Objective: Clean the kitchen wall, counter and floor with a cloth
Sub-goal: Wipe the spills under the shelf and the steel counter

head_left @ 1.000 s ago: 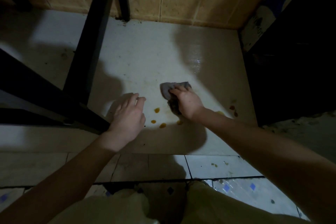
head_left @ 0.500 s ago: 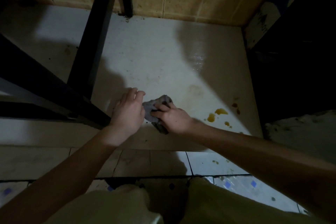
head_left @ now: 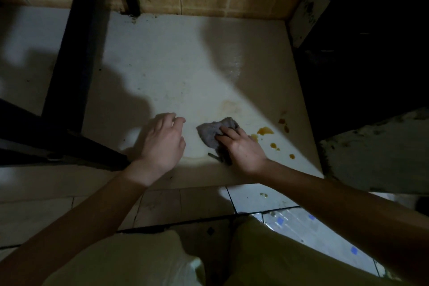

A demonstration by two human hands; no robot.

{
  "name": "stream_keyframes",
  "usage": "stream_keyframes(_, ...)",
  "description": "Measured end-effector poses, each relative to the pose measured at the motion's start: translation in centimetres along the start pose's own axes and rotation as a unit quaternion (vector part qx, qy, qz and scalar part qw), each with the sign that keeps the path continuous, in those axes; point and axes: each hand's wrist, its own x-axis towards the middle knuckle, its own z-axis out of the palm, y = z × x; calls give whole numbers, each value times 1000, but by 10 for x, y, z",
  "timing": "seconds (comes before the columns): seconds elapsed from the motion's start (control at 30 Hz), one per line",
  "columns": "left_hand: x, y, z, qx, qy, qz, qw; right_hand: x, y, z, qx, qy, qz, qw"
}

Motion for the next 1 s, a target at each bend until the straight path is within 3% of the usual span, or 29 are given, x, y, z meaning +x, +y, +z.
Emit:
stream_keyframes(0.2, 4, 8, 7, 14, -10, 3, 1000, -21, 54, -6, 27, 48, 138, 989)
stream_keyframes(0.37, 6, 6, 10, 32, -9, 15, 999, -31, 103, 2, 118, 97, 273, 950)
stream_keyframes(0.53, 7, 2, 11, 19, -14, 19, 1000, -40, 114, 5, 175, 118, 281, 936)
stream_keyframes(0.8, -2, -4, 17, 29, -21, 35, 999, -61, 84, 22, 88, 139, 281, 945)
stream_keyframes(1.0, -19, -9, 24, -6, -20, 34, 999, -52, 40, 26, 96, 108, 174, 974)
